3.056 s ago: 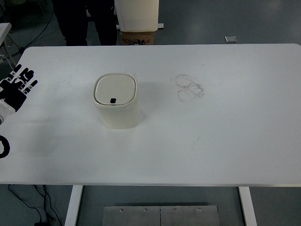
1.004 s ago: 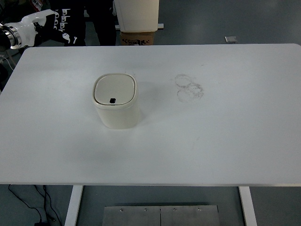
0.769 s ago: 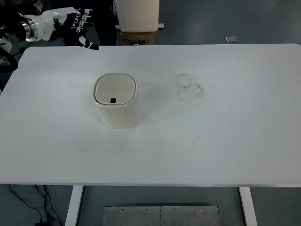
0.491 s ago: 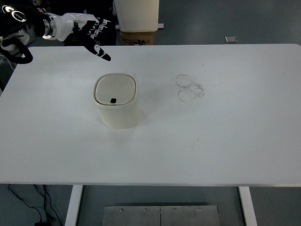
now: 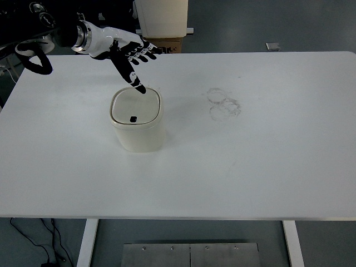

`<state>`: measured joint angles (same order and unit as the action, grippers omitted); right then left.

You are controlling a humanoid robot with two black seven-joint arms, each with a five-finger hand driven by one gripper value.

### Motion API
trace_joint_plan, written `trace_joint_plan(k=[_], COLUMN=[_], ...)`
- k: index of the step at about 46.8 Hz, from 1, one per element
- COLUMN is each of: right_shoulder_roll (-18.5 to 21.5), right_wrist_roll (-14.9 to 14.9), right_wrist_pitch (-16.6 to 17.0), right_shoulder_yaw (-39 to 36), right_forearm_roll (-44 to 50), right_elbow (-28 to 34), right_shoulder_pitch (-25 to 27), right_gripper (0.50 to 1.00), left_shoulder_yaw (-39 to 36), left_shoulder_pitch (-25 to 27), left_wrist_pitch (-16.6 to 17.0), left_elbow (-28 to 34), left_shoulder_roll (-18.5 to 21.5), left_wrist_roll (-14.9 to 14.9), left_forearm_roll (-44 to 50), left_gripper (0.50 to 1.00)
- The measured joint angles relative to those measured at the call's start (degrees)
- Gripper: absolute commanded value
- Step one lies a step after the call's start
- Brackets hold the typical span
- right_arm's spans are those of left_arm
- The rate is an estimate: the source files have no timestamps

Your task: Open trash bin

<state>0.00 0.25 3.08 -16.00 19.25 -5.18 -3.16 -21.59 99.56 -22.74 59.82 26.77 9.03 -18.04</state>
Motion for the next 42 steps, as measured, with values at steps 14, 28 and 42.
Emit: trace_joint_plan(k=[14, 28, 42], right_shoulder_roll=[0.0, 0.0, 0.0], right_wrist_roll=[0.0, 0.0, 0.0], right_wrist_pitch=[0.0, 0.0, 0.0], right_shoulder_yaw=[0.0, 0.0, 0.0], right_forearm_roll=[0.0, 0.0, 0.0], right_elbow=[0.0, 0.0, 0.0], right_shoulder_pitch=[0.0, 0.0, 0.0], right_gripper=[0.991, 0.991, 0.991], left_shoulder_yaw=[-4.3, -5.5, -5.7], left_shoulder_pitch=[3.9, 6.3, 9.3], left_wrist_pitch=[-5.9, -12.2, -12.3], left_elbow=[1.3, 1.8, 5.9], left_shoulder_roll=[-0.1, 0.0, 0.1], left_wrist_roll=[4.2, 5.6, 9.5], left_forearm_roll=[0.2, 1.1, 4.5], left_gripper=[1.000, 1.000, 1.000])
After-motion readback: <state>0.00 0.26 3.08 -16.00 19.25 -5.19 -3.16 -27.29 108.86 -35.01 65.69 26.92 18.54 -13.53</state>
